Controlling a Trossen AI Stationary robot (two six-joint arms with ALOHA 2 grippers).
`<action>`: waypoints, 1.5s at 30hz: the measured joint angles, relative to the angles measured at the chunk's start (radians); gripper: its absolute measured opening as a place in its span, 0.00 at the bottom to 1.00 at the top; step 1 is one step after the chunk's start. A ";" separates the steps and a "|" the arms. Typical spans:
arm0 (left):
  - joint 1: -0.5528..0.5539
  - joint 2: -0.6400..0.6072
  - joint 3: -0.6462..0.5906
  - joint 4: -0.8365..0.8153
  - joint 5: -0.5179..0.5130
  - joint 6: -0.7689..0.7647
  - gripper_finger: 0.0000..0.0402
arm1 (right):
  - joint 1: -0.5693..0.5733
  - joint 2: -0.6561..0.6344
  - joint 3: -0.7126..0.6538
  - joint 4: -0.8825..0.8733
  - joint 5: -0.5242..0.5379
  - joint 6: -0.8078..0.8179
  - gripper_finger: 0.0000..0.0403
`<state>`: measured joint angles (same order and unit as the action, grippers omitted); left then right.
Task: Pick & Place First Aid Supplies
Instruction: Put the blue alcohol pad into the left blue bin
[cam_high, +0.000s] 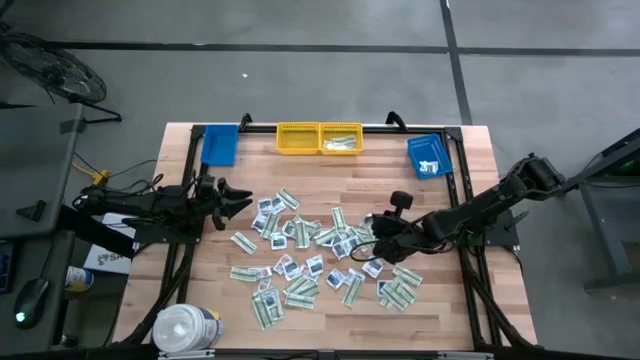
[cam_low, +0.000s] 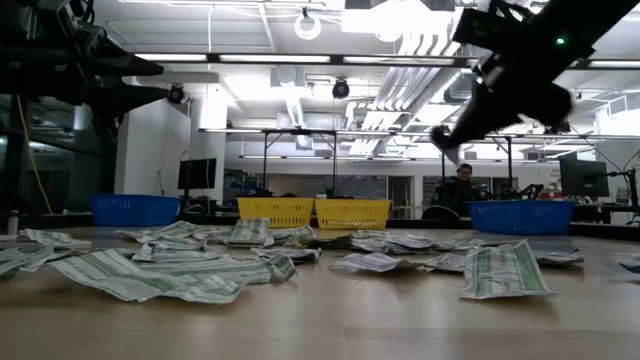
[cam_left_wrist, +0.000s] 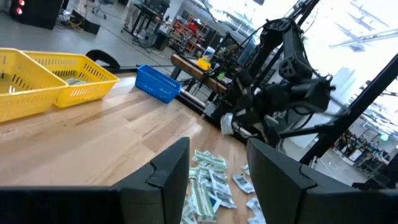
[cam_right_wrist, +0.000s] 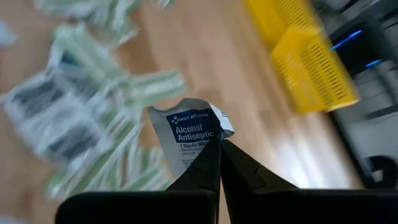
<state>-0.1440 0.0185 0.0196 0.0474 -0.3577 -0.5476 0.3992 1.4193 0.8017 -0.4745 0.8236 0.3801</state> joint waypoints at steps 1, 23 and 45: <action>0.000 0.000 0.000 -0.006 0.005 -0.004 0.40 | 0.000 0.000 0.000 0.026 0.034 -0.019 0.00; 0.000 0.221 0.040 0.307 -0.008 0.497 0.40 | -0.220 0.178 0.002 1.167 -0.019 -0.553 0.00; 0.001 1.097 0.434 0.692 -0.280 0.878 0.40 | -0.305 0.395 0.138 1.641 -0.097 -0.687 0.00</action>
<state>-0.1429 1.1153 0.4540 0.7393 -0.6378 0.3301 0.0940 1.8141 0.9393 1.1669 0.7269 -0.3069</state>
